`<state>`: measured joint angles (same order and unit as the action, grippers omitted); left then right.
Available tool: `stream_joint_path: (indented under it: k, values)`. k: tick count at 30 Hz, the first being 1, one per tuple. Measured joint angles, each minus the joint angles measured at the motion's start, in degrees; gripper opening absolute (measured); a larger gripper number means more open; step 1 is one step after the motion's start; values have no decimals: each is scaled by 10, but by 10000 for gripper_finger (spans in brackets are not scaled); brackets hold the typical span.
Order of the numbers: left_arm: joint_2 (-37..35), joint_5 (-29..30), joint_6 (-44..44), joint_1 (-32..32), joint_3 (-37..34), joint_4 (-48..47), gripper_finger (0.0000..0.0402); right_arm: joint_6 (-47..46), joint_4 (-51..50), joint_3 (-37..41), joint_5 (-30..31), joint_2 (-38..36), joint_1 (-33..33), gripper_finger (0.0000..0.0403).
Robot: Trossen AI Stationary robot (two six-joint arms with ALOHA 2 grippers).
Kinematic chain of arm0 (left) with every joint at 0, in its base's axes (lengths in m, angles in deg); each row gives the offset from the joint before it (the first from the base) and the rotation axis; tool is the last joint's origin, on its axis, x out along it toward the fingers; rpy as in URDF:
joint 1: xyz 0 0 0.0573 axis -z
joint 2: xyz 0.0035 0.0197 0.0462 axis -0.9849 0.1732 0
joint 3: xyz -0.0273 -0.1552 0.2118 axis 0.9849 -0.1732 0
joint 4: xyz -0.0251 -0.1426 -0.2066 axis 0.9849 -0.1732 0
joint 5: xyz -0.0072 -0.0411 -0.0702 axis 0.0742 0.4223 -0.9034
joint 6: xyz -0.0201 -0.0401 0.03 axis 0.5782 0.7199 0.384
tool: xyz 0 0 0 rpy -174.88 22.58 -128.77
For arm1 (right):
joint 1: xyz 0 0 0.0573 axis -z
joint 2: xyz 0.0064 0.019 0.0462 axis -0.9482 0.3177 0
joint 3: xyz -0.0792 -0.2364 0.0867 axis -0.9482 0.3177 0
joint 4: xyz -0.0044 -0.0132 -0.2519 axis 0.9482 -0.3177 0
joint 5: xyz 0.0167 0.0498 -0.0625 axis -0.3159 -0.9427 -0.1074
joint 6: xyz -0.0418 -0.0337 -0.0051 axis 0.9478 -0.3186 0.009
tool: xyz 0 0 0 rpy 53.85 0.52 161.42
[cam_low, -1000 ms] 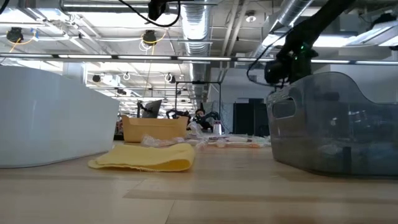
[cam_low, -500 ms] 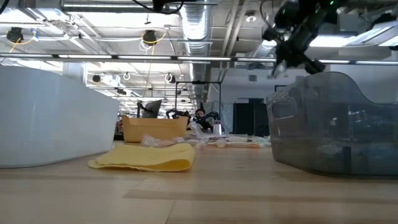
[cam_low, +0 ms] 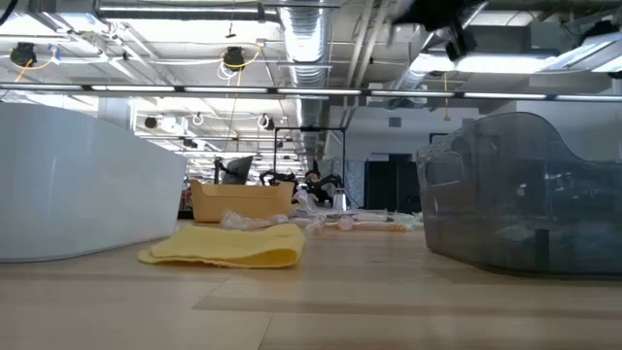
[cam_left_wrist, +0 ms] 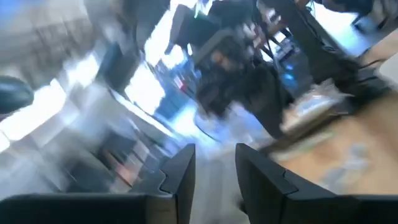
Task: Pick & Place Toothbrushes
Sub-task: Put the blue toothbrush into the black bin
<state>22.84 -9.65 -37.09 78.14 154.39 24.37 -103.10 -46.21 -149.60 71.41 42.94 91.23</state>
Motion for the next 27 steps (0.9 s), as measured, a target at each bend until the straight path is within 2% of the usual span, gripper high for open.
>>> stream_joint_path:
  k: [2,7,9,13,16,19,24,27]
  values:
    - [17,-3,-64,6,0,45,108,-19,42,0,-9,0,-21,8]
    - [82,-8,-101,23,0,180,113,-62,134,0,-23,0,-72,8]
    - [104,-12,-86,32,2,240,113,-75,166,0,-24,0,-91,8]
    - [134,11,9,56,18,329,112,-89,221,0,-25,-7,-122,8]
    - [150,61,8,70,22,330,111,-101,260,-1,-21,-16,-131,8]
    - [163,100,-32,74,22,330,111,-116,308,-1,-20,-17,-129,8]
    - [185,88,-181,65,23,331,111,-136,362,-1,-16,-18,-122,9]
    - [185,71,-208,51,24,335,111,-142,375,-1,-13,-18,-125,11]
